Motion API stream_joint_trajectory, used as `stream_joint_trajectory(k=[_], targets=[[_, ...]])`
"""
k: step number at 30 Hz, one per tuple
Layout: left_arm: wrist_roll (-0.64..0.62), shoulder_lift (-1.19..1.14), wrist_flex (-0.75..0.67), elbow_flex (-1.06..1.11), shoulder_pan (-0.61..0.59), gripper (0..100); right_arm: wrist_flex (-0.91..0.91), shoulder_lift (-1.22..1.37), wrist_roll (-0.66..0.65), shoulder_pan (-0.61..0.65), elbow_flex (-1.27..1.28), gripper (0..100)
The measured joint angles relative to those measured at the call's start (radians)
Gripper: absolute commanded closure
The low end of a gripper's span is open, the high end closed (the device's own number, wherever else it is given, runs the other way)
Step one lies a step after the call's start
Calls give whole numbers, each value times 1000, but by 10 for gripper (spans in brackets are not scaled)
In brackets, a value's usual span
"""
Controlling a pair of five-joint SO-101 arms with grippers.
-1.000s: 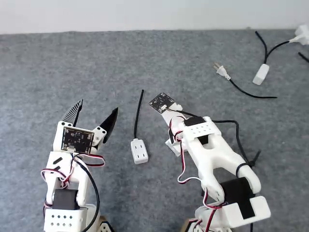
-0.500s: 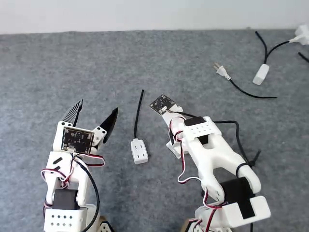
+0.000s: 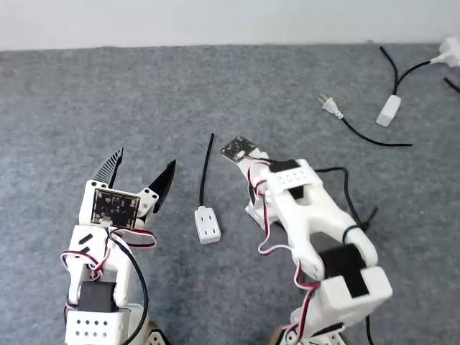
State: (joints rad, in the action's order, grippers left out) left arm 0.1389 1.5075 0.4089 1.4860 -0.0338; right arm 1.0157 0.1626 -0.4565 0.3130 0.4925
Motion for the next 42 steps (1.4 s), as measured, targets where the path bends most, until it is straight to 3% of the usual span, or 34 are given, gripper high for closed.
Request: stream_joint_trajectory(k=[3, 6, 23, 31, 42], targets=[[0, 0, 0, 0, 0, 669, 37, 32, 0, 0, -43, 912], [0, 0, 0, 0, 0, 669, 41, 41, 0, -2, -55, 998], [0, 0, 0, 0, 6, 669, 89, 14, -41, -2, -55, 991], [0, 0, 8, 0, 6, 669, 190, -341, -87, -74, -54, 991], [-71, 0, 233, -164, 14, 669, 305, -741, -114, -64, -54, 991]])
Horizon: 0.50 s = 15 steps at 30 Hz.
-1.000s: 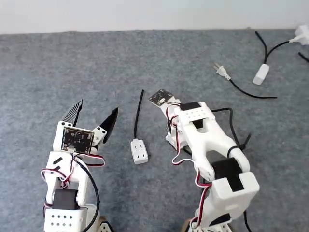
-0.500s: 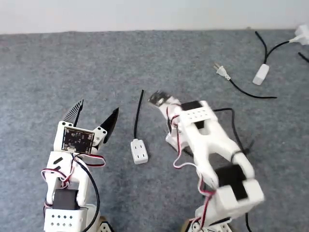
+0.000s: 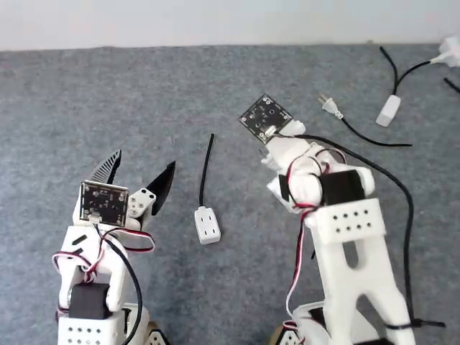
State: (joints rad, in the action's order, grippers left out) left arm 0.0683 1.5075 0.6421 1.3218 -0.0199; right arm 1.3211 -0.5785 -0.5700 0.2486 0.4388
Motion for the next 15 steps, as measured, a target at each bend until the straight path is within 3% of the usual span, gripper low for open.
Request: stream_joint_trajectory(k=[7, 15], targets=[[0, 2, 199, -126, 183, 669, 84, -32, 14, 95, -17, 991], [11, 3, 224, -178, 219, 669, 121, -55, 57, 201, -57, 991]])
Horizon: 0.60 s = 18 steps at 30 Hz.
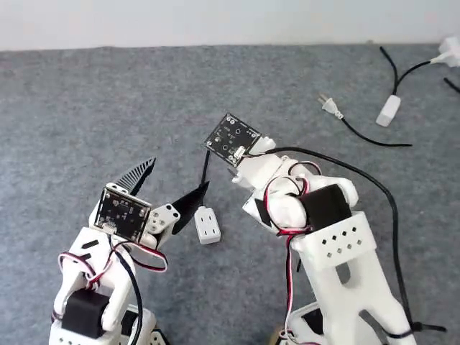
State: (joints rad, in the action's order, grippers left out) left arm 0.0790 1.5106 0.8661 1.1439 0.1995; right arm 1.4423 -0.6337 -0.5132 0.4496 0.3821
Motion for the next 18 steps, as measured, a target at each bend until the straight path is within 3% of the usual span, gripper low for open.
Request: stream_joint_trajectory(k=[11, 18], targets=[[3, 3, 74, -91, 8, 669, 0, 0, 43, 97, 0, 991], [3, 6, 74, -91, 97, 669, 0, 0, 49, 163, 0, 991]])
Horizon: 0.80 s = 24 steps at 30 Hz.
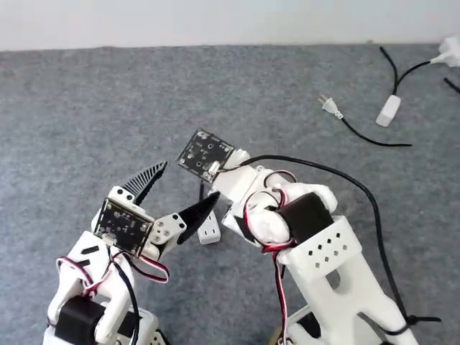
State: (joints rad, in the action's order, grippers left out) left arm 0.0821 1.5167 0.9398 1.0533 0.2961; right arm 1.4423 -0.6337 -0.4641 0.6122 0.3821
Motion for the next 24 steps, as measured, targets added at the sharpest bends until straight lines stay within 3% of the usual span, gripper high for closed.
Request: stream_joint_trajectory(k=[24], targets=[[44, 2, -87, 133, 12, 669, 245, 0, 3, 21, -256, 991]])
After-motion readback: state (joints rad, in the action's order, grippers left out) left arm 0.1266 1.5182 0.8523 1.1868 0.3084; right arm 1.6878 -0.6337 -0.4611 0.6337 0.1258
